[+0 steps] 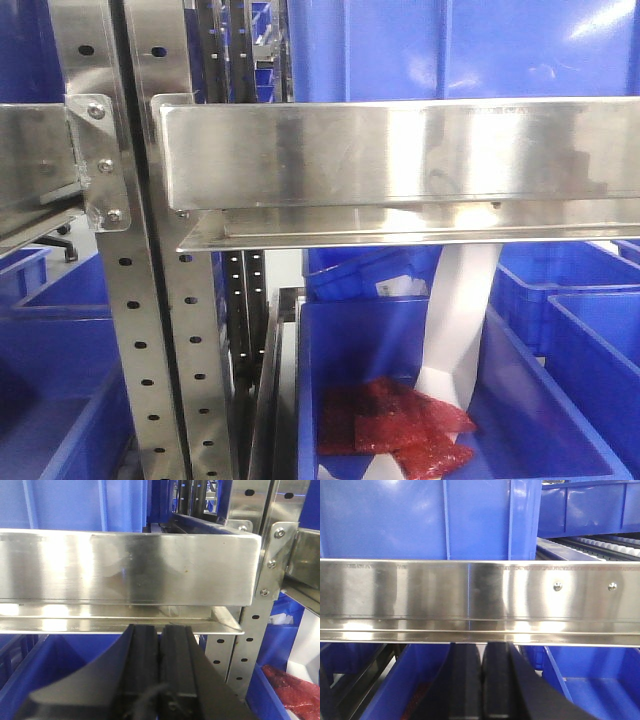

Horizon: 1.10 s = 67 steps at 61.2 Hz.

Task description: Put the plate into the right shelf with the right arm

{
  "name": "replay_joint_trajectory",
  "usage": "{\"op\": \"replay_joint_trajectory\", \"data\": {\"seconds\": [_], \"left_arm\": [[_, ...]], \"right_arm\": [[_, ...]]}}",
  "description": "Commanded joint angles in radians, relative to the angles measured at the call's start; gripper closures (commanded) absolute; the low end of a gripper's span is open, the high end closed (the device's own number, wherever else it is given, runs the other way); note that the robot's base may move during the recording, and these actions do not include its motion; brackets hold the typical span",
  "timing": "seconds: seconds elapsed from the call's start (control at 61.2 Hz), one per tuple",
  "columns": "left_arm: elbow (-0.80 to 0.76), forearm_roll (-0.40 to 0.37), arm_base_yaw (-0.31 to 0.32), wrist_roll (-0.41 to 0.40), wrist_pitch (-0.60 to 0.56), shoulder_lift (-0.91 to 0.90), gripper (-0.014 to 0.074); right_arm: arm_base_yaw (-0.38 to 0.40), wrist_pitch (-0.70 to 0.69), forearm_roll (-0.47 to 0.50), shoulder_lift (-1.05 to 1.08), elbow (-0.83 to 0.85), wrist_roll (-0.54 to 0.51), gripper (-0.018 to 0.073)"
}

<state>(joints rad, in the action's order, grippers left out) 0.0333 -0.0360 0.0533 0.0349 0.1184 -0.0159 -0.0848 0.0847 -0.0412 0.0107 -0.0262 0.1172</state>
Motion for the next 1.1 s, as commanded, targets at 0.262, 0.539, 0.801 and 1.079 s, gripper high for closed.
{"op": "replay_joint_trajectory", "data": {"seconds": [0.262,0.539,0.801,1.079], "left_arm": [[0.008,-0.006,-0.001,-0.003,-0.086,-0.007,0.0643],[0.008,-0.006,-0.001,-0.003,-0.086,-0.007,0.0643],[0.008,-0.006,-0.001,-0.003,-0.086,-0.007,0.0643],[0.008,-0.006,-0.001,-0.003,-0.086,-0.007,0.0643]], "right_arm": [[0.007,-0.077,-0.017,0.013,0.004,-0.004,0.0491],[0.007,-0.077,-0.017,0.013,0.004,-0.004,0.0491],[0.007,-0.077,-0.017,0.013,0.004,-0.004,0.0491],[0.007,-0.077,-0.017,0.013,0.004,-0.004,0.0491]]}}
